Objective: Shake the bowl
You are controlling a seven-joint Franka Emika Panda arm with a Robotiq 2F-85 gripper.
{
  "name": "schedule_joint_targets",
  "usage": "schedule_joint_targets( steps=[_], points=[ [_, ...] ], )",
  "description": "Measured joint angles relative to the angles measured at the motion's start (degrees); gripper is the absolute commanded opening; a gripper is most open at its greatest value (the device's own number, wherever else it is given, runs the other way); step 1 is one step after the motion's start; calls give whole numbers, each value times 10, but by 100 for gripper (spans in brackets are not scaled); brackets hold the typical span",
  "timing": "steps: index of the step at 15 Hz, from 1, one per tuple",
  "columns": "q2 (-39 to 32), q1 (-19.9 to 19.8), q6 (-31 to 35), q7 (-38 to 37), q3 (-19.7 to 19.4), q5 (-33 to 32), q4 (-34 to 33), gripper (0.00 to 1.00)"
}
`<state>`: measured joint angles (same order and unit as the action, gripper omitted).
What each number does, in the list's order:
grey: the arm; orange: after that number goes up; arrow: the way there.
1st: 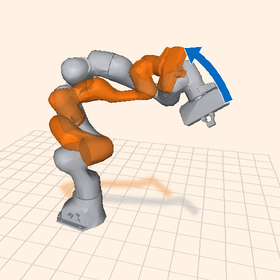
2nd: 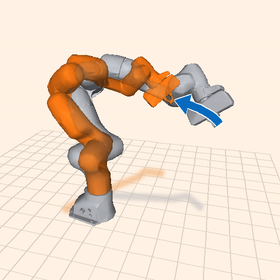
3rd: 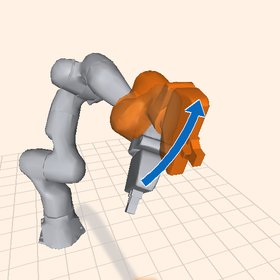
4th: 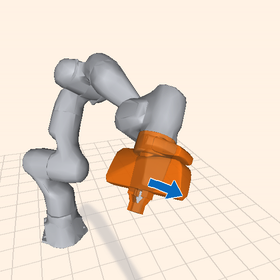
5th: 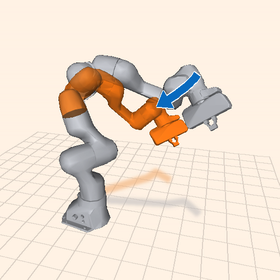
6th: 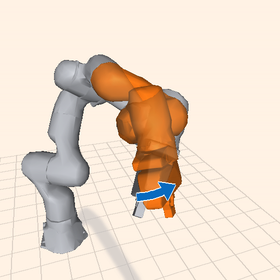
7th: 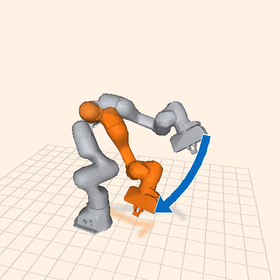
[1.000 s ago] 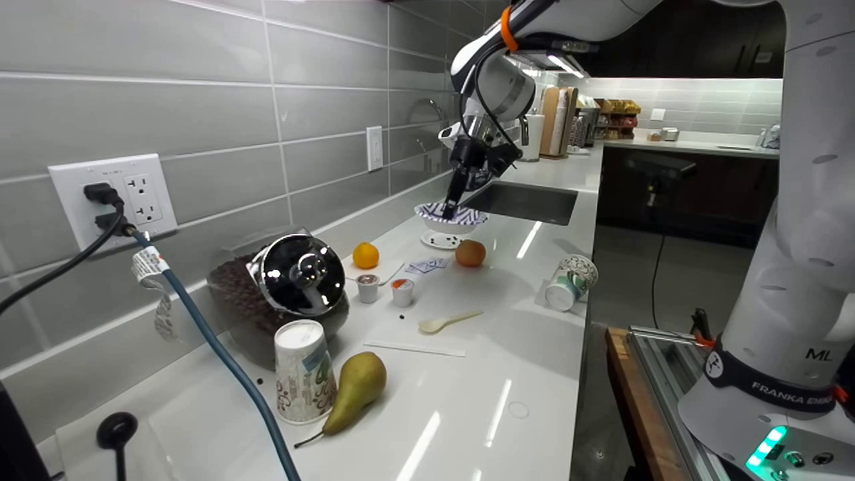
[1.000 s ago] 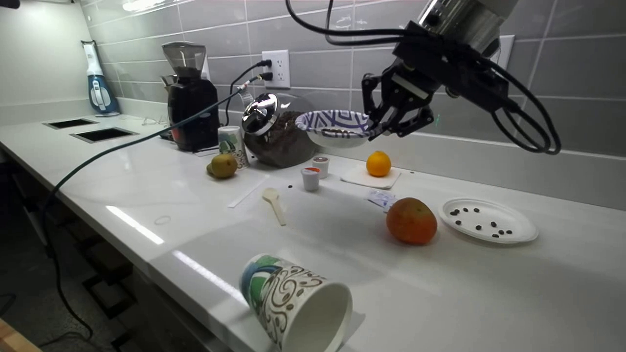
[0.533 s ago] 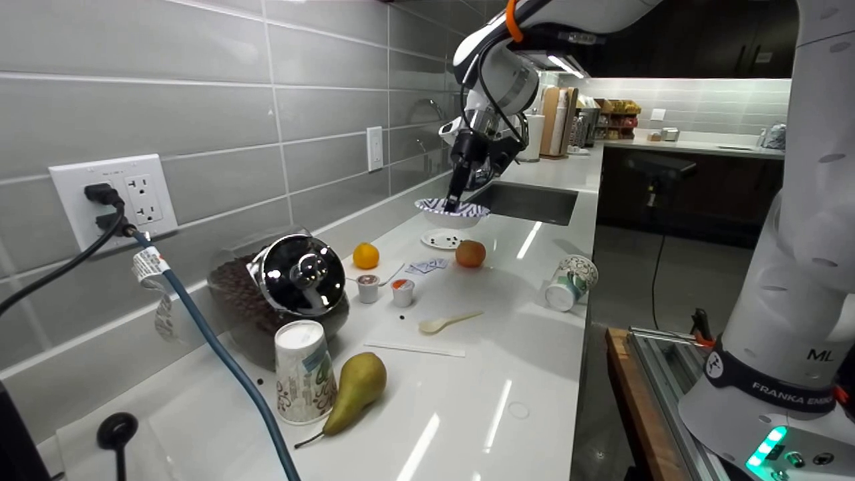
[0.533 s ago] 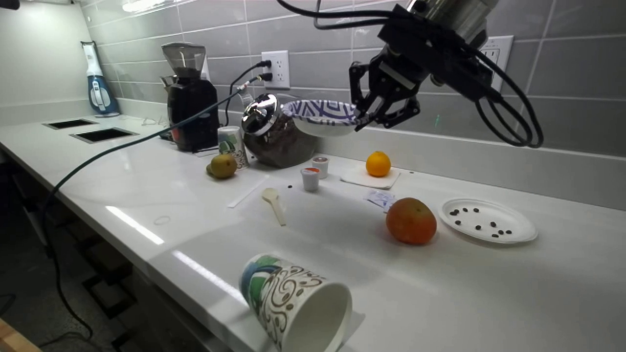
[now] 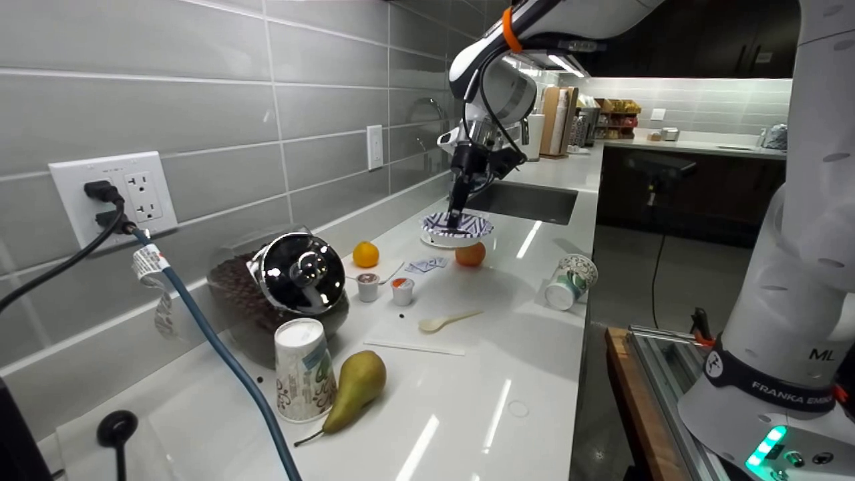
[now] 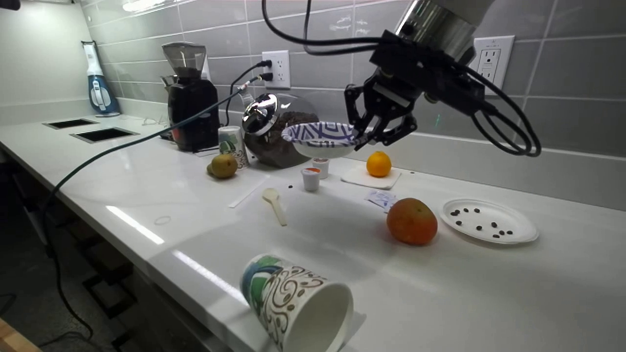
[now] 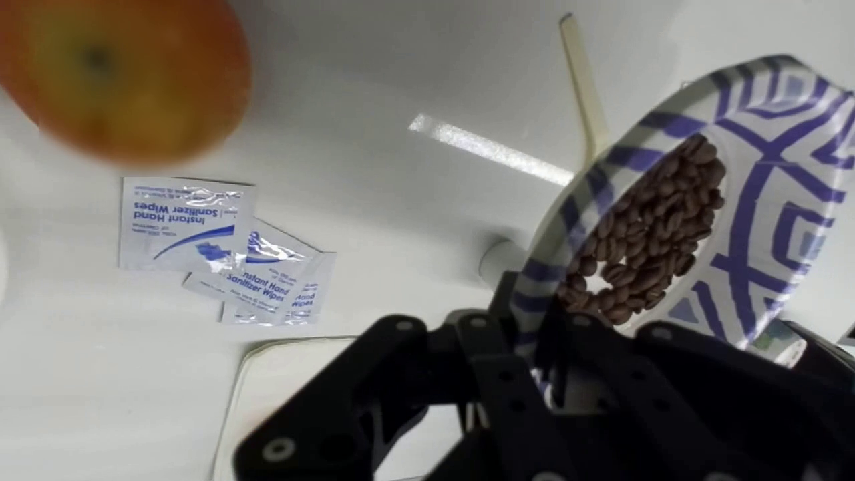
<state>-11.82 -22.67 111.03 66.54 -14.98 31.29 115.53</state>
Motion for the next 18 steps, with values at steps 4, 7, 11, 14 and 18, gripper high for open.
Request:
schedule_joint_targets(
  steps=[4,7,11,14,18],
  points=[
    [-6,0,51,-25,-6,-1,4,1],
    [7,8,50,-1,10,1,25,1],
    [3,-5,47,5,2,4,23,1],
    [8,5,44,22,16,5,34,1],
    [3,-10,41,23,1,7,26,6]
  ],
)
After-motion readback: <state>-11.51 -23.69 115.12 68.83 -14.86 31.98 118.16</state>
